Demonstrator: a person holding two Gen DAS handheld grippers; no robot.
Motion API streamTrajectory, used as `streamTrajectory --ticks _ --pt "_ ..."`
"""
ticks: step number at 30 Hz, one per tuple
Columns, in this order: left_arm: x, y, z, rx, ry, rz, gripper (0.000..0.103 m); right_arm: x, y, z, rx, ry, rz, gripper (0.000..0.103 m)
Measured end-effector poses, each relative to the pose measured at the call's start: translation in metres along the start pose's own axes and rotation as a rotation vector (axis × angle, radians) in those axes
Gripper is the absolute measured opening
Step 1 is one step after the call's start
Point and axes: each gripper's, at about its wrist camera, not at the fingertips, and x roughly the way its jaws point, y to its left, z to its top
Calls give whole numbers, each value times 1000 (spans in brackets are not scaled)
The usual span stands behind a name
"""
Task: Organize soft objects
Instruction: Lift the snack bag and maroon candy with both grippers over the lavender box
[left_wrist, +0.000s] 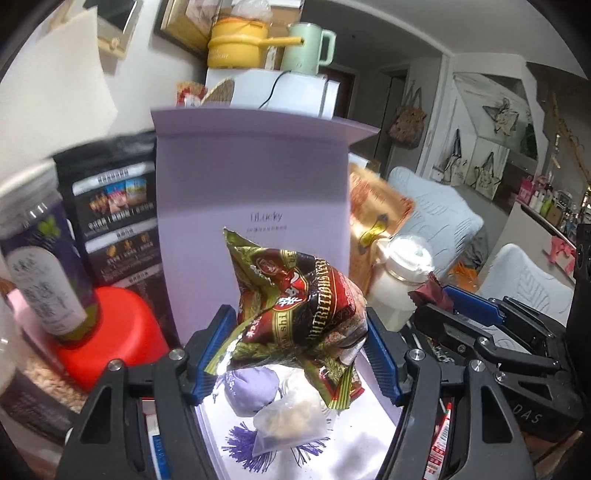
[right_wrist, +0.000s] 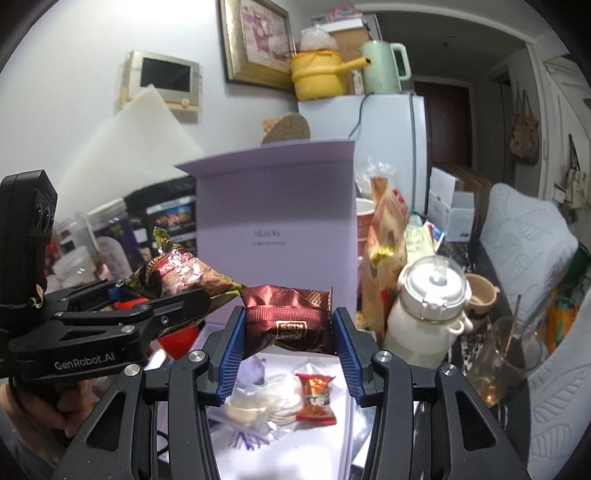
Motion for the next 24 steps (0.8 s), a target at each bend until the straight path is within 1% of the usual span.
streamTrajectory --ticks 3,10,14,21,24 --pt "15 3 -4 3 31 28 68 17 -7 -3 5 35 -9 46" --pt "49 7 -18 -1 132 59 68 47 -19 -14 -2 115 -27 46" --pt "62 11 -23 -10 172 54 68 61 -19 -20 -9 144 -37 46" --pt "83 16 -31 1 243 101 68 80 -23 -30 -11 179 -50 46" --pt "91 16 -36 -1 279 100 68 87 -24 -35 -9 203 -56 46"
